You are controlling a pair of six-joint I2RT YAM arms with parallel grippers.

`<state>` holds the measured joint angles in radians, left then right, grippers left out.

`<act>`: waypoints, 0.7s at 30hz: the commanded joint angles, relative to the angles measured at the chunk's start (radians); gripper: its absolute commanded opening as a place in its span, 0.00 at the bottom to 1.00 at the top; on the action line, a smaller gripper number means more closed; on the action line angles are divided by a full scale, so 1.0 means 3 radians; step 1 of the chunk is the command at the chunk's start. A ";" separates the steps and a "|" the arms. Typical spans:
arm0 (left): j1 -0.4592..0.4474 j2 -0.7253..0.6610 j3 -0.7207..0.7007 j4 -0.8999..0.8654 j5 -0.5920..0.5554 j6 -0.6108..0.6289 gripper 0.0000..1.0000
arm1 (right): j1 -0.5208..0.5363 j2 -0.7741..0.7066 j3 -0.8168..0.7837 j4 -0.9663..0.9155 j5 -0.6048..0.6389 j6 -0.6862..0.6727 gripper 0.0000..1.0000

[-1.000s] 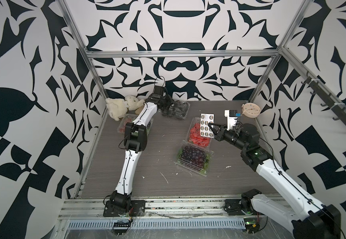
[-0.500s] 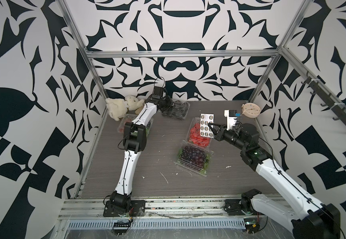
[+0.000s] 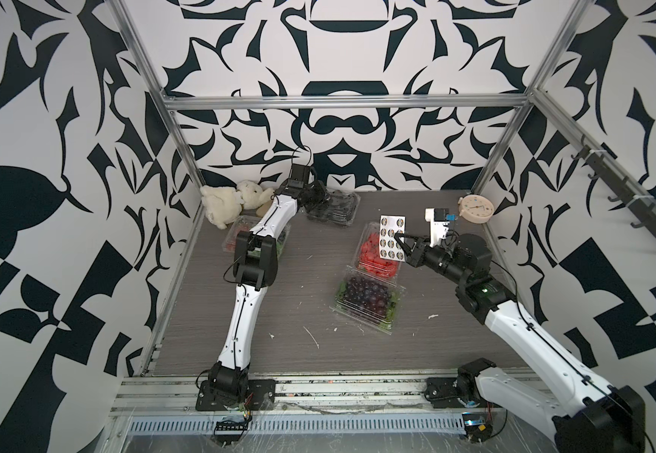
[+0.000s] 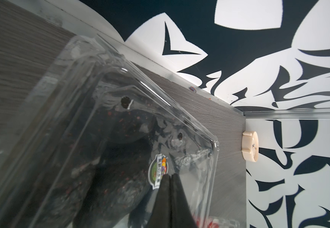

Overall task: Label fruit boxes
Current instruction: Stick the label on the fruit box.

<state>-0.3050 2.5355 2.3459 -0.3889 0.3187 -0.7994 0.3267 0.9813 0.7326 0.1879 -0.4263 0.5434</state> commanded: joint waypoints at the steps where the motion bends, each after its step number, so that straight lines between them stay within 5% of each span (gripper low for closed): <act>1: 0.0030 0.0141 0.0080 0.0068 0.0098 -0.0065 0.01 | -0.0017 0.0011 0.0012 0.0187 -0.0041 0.0004 0.00; 21: 0.0045 0.0343 0.0160 0.0108 0.0347 -0.0183 0.05 | -0.0031 0.0039 0.0007 0.0207 -0.0059 0.0019 0.00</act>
<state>-0.2958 2.5965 2.3779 -0.3336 0.4007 -0.8471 0.3222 0.9966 0.7319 0.2001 -0.4316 0.5465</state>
